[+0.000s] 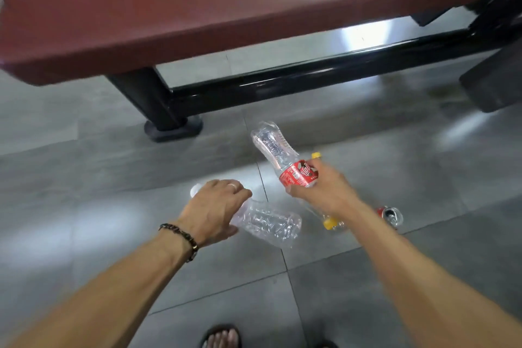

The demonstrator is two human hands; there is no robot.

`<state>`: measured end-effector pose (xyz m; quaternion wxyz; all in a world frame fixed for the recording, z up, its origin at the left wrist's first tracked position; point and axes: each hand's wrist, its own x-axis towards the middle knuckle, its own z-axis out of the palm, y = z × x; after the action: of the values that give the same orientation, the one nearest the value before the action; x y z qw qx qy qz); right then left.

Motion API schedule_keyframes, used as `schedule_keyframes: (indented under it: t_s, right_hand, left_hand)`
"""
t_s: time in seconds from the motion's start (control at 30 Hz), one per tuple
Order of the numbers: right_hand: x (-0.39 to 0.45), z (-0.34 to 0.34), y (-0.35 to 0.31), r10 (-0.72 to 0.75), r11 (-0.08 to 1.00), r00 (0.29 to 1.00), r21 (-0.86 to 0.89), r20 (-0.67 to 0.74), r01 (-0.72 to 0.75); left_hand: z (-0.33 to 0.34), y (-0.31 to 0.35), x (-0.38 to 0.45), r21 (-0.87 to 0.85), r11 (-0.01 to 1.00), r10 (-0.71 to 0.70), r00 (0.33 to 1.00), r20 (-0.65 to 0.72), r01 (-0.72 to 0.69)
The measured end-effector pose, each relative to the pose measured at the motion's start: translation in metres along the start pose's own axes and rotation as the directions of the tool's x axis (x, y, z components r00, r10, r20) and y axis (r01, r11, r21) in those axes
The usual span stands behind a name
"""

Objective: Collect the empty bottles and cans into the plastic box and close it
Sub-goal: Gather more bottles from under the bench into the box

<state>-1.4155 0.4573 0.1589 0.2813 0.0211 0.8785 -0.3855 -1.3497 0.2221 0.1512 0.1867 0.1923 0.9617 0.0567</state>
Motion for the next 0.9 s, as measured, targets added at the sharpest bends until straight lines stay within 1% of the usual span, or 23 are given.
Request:
schedule_keyframes:
  t_s: [0.1,0.23,0.37,0.5,0.57,0.67,0.77,0.9]
  right_hand:
    - [-0.049,-0.03,-0.05,-0.021,1.0,0.998,-0.01,0.051,0.022]
    - [-0.106,-0.058,-0.114,-0.089,0.993,0.989,-0.074,0.115,0.097]
    - [-0.157,-0.073,-0.186,-0.173,0.971,0.969,-0.137,0.177,0.199]
    - [-0.206,-0.064,-0.263,-0.251,0.932,0.934,-0.196,0.252,0.304]
    - [-0.228,-0.044,-0.297,-0.281,0.917,0.916,-0.202,0.288,0.344]
    - [-0.259,0.005,-0.348,-0.328,0.895,0.884,-0.191,0.334,0.404]
    - [-0.296,0.074,-0.4,-0.375,0.875,0.85,-0.163,0.369,0.456]
    - [-0.362,0.185,-0.458,-0.412,0.843,0.809,-0.162,0.42,0.513]
  left_hand:
    - [-0.067,0.019,-0.049,-0.031,0.996,-0.083,0.997,-0.005,0.083]
    - [-0.135,0.047,-0.118,-0.083,0.972,-0.222,0.975,-0.026,0.219]
    - [-0.184,0.067,-0.191,-0.152,0.931,-0.339,0.94,-0.032,0.331]
    - [-0.219,0.07,-0.272,-0.207,0.871,-0.465,0.884,-0.056,0.445]
    - [-0.228,0.064,-0.317,-0.249,0.831,-0.529,0.846,-0.072,0.498]
    - [-0.229,0.045,-0.392,-0.311,0.764,-0.618,0.779,-0.101,0.566]
    - [-0.218,0.023,-0.478,-0.365,0.69,-0.7,0.704,-0.117,0.625]
    - [-0.194,-0.015,-0.603,-0.427,0.599,-0.779,0.616,-0.116,0.677]
